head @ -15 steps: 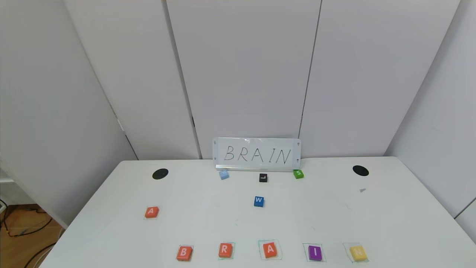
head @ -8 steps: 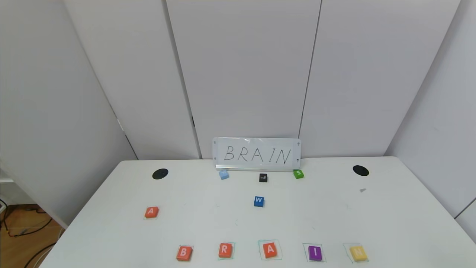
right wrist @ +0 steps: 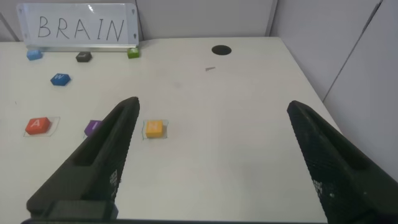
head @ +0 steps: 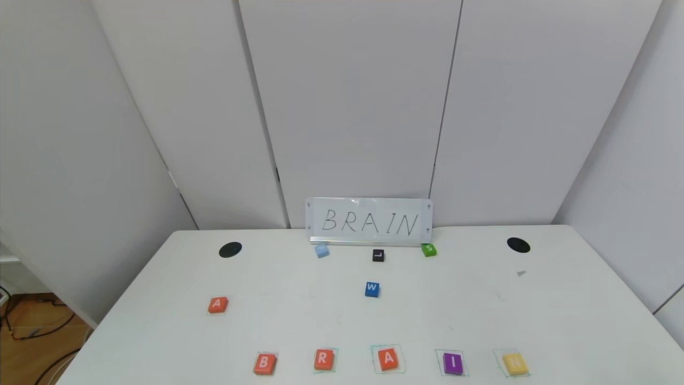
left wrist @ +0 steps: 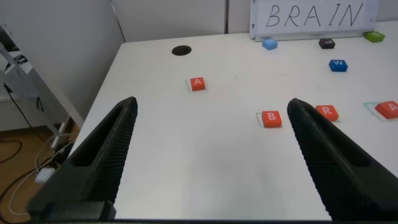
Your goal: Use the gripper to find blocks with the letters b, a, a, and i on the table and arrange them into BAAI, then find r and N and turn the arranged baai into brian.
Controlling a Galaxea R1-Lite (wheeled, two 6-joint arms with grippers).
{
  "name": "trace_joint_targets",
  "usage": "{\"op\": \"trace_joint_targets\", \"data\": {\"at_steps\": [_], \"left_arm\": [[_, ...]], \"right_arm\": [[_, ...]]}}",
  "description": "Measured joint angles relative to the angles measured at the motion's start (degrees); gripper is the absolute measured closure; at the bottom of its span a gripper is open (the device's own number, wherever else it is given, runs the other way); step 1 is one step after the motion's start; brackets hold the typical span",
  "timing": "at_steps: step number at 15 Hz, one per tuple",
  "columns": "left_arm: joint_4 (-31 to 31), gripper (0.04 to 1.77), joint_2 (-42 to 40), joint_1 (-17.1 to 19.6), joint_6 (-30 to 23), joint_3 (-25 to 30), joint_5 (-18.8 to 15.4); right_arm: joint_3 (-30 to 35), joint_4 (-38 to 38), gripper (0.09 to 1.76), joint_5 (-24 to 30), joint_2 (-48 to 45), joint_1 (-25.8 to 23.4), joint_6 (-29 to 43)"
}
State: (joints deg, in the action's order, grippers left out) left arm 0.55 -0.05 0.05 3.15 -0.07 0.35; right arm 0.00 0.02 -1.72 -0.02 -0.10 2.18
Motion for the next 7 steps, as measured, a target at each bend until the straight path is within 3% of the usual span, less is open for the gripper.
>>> {"op": "trace_joint_targets", "data": {"at_steps": [7], "left_arm": [[-0.23,0.09,0.00,0.02,-0.72,0.07,-0.38]], "right_arm": [[0.00,-0.24,0.14,0.17,0.02,0.10,0.44]]}}
